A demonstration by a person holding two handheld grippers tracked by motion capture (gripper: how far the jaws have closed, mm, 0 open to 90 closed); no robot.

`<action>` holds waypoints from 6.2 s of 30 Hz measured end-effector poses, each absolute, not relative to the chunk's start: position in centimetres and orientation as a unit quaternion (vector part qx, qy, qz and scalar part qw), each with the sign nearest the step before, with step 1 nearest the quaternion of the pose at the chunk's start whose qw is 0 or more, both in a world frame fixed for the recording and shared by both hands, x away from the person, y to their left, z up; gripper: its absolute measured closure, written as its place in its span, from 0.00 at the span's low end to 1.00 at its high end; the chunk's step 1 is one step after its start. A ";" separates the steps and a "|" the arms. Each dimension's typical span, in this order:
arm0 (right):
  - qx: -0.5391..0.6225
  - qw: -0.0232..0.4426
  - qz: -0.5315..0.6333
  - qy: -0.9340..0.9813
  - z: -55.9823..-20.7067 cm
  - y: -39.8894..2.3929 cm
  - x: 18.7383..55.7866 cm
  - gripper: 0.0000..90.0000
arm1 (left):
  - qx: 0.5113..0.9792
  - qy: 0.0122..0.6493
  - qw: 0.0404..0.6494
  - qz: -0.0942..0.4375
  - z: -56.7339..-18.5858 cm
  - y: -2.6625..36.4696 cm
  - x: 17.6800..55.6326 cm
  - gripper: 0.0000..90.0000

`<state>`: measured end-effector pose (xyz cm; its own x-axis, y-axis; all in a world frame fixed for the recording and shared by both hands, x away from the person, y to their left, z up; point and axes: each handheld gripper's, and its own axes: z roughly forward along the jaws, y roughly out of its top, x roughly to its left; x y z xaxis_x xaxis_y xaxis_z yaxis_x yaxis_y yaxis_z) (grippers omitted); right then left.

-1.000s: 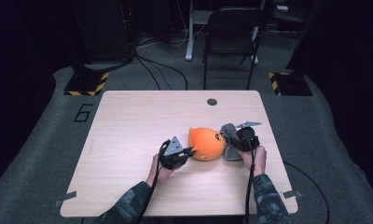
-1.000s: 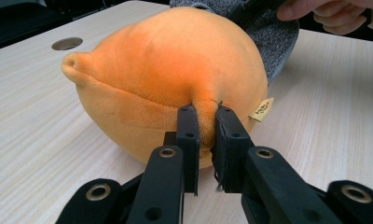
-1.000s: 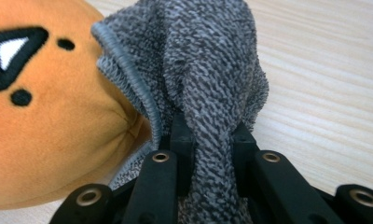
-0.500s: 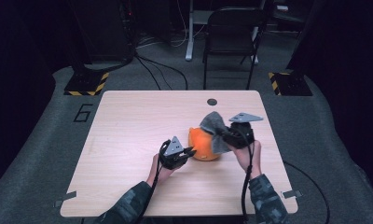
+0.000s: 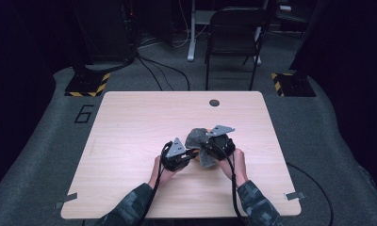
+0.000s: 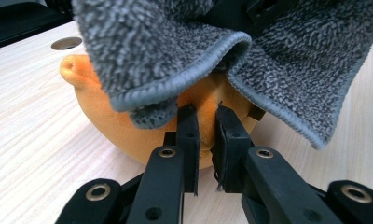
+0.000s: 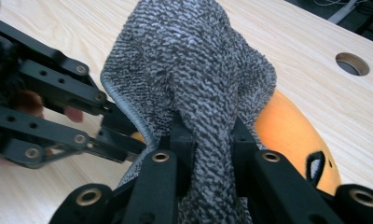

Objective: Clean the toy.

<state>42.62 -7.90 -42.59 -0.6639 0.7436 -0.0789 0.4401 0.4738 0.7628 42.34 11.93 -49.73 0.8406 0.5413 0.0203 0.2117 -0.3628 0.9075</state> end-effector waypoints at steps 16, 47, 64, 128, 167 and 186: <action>0.389 0.219 0.367 0.816 -42.3 -11.2 42.9 0.86 | 0.809 0.232 0.516 0.160 -49.7 11.9 42.3 0.91; 0.445 0.190 0.410 0.774 -41.3 -15.9 43.0 0.86 | 0.804 0.235 0.525 0.148 -49.8 12.1 42.8 0.91; 0.382 0.181 0.357 0.833 -43.4 -11.3 42.3 0.86 | 0.805 0.245 0.522 0.142 -50.0 12.3 43.1 0.91; 0.450 0.145 0.329 0.817 -44.9 -17.1 44.6 0.86 | 0.801 0.249 0.528 0.131 -50.2 12.6 43.6 0.90; 0.510 0.185 0.298 0.786 -48.1 -17.9 46.7 0.85 | 0.801 0.249 0.531 0.124 -50.3 12.6 43.6 0.90; 0.334 0.181 0.347 0.858 -42.5 -7.8 40.9 0.85 | 0.800 0.248 0.531 0.131 -50.2 12.6 43.5 0.90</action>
<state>40.87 -7.85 -42.54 -0.7120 0.6978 -0.0784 0.4465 0.5361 0.7164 43.46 12.56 -50.22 0.8420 0.5368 -0.0533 0.2577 -0.3135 0.9139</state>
